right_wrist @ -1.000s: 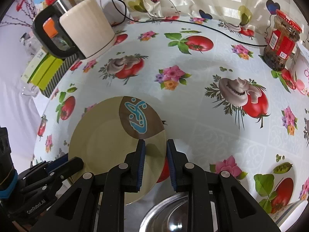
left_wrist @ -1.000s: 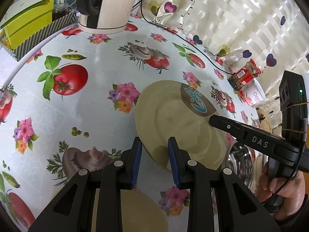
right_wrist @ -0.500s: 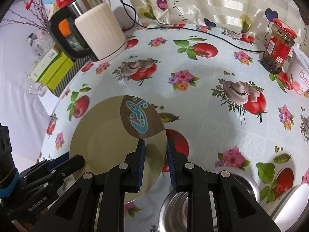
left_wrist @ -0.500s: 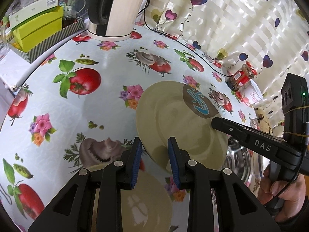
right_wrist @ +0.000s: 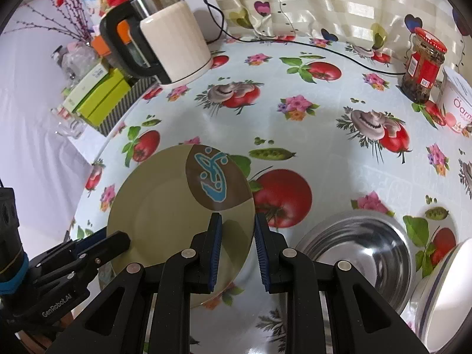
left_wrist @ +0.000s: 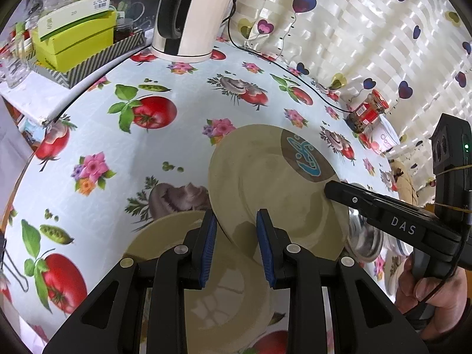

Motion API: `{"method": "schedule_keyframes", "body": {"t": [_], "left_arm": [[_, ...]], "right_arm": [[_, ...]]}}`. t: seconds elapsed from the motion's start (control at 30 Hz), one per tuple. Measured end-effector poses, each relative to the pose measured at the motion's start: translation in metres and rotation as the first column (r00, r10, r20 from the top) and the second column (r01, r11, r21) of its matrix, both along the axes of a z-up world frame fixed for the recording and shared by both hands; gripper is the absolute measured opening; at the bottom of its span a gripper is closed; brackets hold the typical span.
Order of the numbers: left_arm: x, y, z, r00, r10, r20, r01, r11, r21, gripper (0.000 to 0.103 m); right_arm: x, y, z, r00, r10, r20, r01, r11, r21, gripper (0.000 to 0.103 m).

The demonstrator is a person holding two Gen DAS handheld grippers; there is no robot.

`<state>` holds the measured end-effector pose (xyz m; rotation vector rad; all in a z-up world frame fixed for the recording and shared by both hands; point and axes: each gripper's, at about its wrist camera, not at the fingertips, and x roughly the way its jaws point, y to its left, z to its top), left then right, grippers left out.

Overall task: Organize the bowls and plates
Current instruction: 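Lower the held beige plate onto the other beige plate with the left gripper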

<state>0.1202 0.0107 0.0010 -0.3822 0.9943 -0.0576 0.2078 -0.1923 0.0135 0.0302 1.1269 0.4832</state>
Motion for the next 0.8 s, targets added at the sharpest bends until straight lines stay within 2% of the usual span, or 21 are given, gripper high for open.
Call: {"method": "schedule_keyframes", "body": {"t": [0.8], "left_arm": [[-0.056,0.021,0.008,1.0,0.025,0.014,-0.025,0.999,0.029,0.029]], "right_arm": [[-0.064,0.022,0.01,0.999,0.035,0.023,-0.036,0.999,0.015,0.022]]}}
